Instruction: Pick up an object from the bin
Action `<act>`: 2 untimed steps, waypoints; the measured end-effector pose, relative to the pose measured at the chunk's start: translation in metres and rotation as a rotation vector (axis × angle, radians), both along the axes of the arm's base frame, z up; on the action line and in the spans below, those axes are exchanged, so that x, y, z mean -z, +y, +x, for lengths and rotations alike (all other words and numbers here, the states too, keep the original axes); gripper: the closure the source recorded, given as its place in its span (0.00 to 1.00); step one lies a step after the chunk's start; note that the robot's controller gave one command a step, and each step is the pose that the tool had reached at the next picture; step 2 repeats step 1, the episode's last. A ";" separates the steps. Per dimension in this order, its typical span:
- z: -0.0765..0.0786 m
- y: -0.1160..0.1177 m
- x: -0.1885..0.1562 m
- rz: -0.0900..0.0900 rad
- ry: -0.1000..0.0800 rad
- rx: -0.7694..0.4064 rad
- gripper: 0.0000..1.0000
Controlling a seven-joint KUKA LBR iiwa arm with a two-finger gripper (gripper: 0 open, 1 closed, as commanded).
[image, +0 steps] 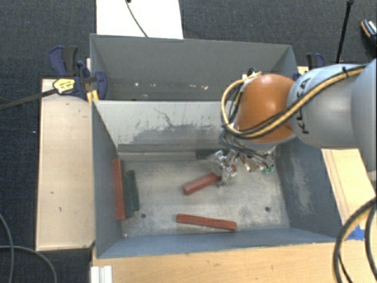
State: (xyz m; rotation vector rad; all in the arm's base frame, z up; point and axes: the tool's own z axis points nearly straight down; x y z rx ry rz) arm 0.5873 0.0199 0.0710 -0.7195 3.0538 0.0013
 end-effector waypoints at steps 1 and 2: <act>-0.039 -0.017 -0.130 -0.005 -0.004 -0.662 1.00; -0.039 -0.017 -0.130 -0.005 -0.004 -0.662 1.00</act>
Offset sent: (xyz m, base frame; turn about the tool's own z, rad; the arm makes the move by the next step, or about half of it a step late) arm -0.0408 -0.0173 0.1273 -0.6642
